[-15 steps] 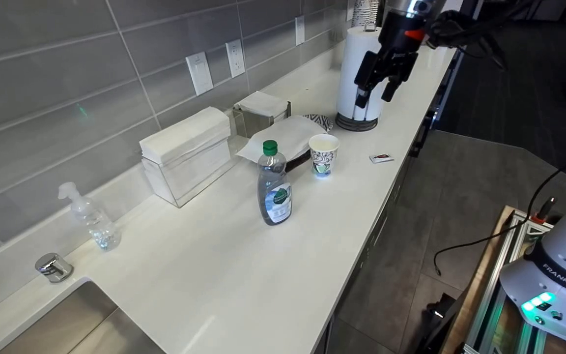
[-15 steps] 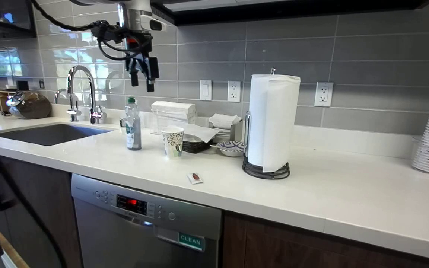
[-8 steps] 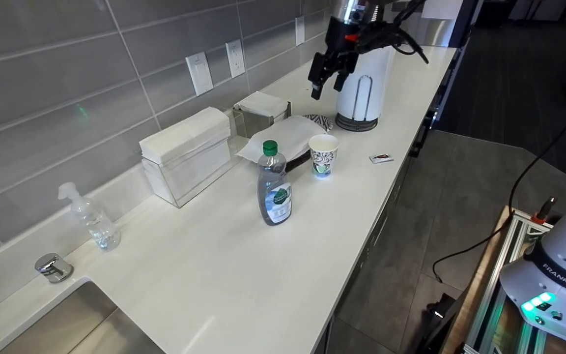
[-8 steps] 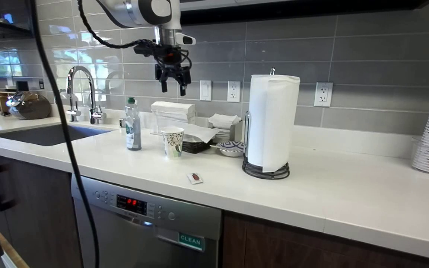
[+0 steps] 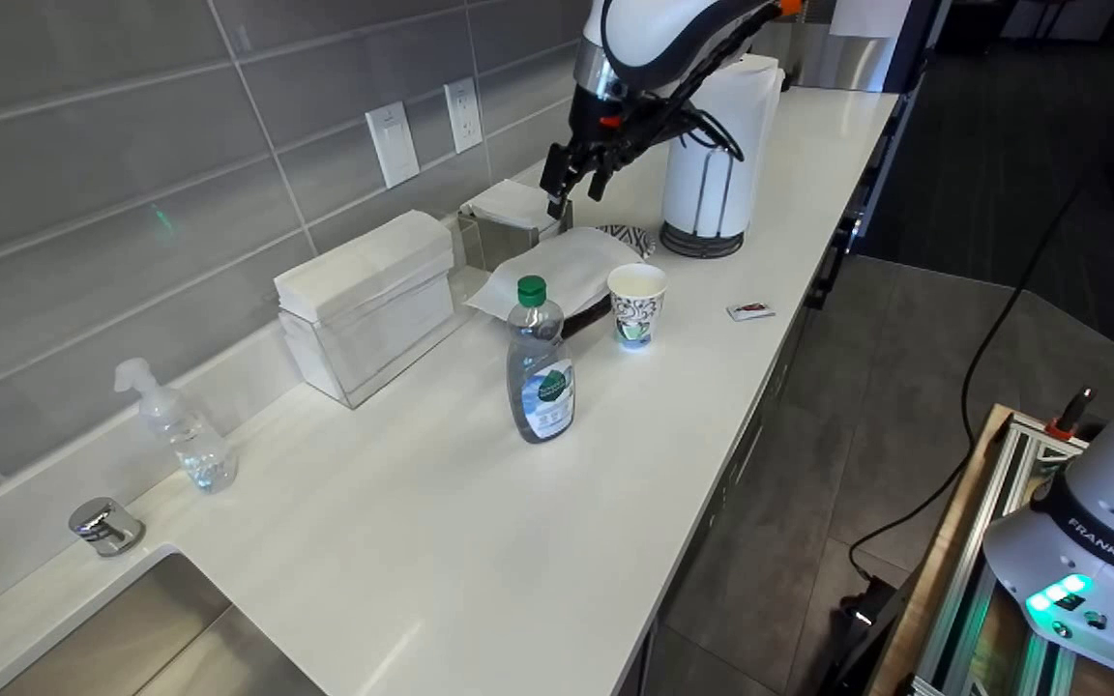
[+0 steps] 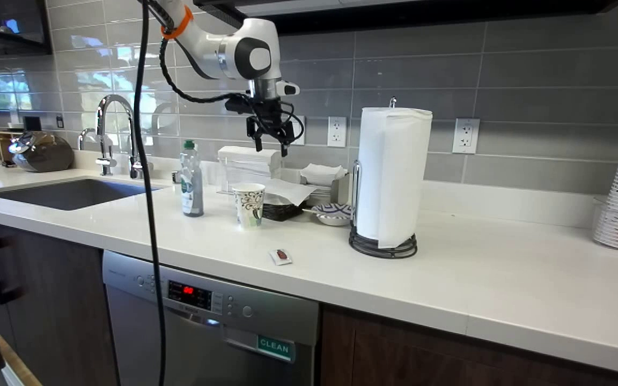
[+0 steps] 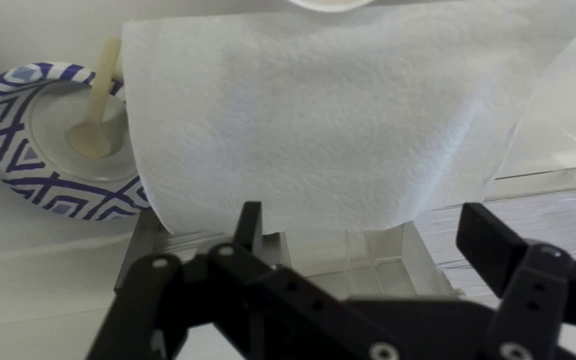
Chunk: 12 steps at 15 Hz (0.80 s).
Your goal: Stuff the paper towel in the box
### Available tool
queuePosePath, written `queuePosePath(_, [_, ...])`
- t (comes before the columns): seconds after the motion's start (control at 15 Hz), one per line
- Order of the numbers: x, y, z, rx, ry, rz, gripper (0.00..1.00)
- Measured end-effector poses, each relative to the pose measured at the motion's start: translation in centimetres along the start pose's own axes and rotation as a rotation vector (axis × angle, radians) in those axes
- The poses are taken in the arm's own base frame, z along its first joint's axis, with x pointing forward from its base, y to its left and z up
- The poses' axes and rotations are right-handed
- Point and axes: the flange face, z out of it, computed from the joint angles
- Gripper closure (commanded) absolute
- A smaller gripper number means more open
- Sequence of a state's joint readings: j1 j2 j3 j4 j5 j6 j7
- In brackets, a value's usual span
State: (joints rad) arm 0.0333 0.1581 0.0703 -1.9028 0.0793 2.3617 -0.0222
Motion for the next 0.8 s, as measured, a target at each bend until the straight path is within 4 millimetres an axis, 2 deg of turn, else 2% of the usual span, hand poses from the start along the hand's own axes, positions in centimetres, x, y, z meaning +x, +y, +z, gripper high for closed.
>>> queuePosePath(0.13, [0.2, -0.1, 1.0, 0.002, -0.009, 0.000, 0.00])
queuePosePath(0.6, [0.4, -0.1, 0.1, 0.001, 0.006, -0.001, 0.00])
queuePosePath(0.8, [0.4, -0.3, 1.6, 0.006, -0.011, -0.009, 0.00])
